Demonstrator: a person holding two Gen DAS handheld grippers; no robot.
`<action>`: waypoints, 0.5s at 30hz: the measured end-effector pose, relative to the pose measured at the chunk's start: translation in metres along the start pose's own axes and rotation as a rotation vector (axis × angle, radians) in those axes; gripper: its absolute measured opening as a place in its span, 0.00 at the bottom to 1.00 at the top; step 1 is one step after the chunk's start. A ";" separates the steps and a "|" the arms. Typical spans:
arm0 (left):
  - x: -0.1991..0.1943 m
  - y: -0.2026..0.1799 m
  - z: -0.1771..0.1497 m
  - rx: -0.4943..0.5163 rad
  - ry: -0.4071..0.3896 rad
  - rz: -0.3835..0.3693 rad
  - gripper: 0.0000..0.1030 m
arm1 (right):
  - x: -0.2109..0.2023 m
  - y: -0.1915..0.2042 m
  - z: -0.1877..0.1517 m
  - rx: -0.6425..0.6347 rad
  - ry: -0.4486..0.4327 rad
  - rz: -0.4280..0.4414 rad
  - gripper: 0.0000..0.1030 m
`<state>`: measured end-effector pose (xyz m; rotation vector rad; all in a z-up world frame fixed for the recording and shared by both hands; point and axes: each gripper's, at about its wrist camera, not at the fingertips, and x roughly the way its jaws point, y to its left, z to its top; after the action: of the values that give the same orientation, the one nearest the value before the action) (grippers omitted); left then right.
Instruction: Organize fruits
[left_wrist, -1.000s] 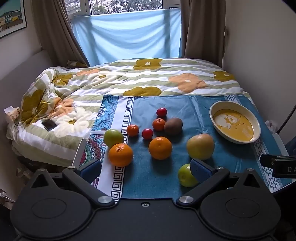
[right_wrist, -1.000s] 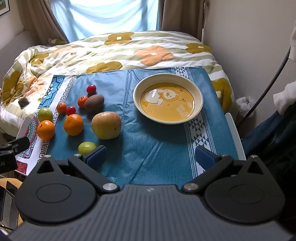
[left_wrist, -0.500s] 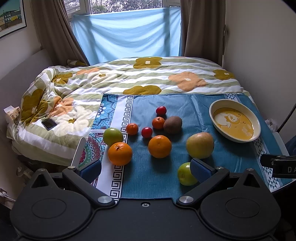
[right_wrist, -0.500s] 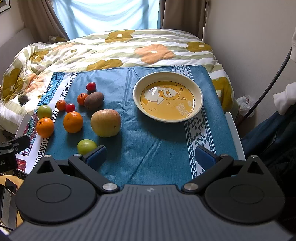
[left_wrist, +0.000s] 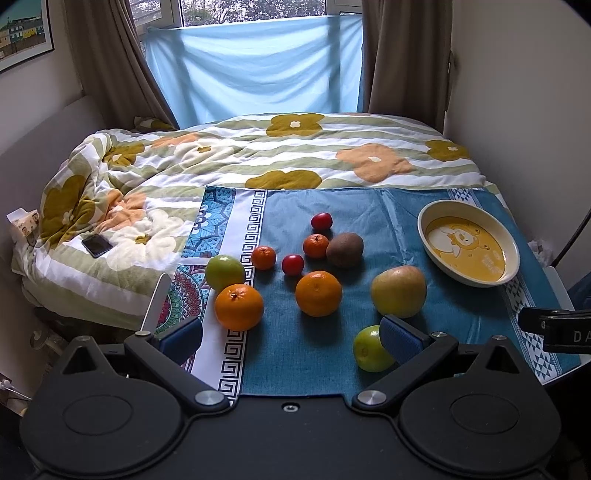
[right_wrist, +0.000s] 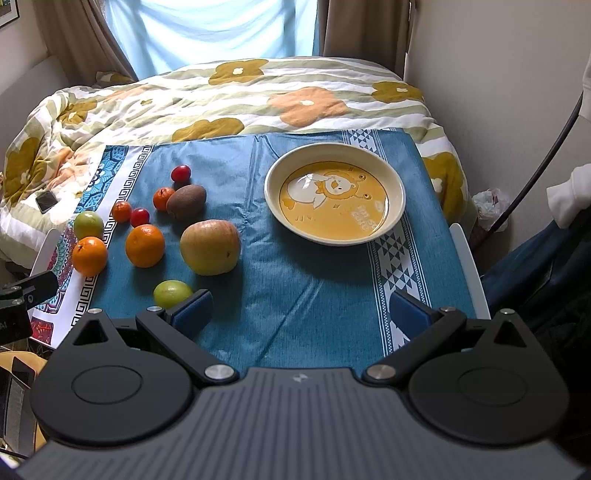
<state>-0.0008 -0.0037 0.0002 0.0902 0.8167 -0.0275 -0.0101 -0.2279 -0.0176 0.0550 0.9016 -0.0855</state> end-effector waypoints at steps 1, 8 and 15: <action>0.000 0.000 0.000 0.000 0.000 0.001 1.00 | 0.000 0.000 0.000 0.001 0.000 0.001 1.00; 0.000 0.001 0.003 0.001 0.001 -0.002 1.00 | 0.001 0.000 0.001 0.003 0.002 0.000 1.00; 0.001 0.002 0.005 -0.006 0.002 0.009 1.00 | 0.001 0.002 0.002 0.004 0.004 0.003 1.00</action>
<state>0.0034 -0.0026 0.0025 0.0885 0.8182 -0.0170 -0.0076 -0.2264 -0.0175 0.0603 0.9051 -0.0844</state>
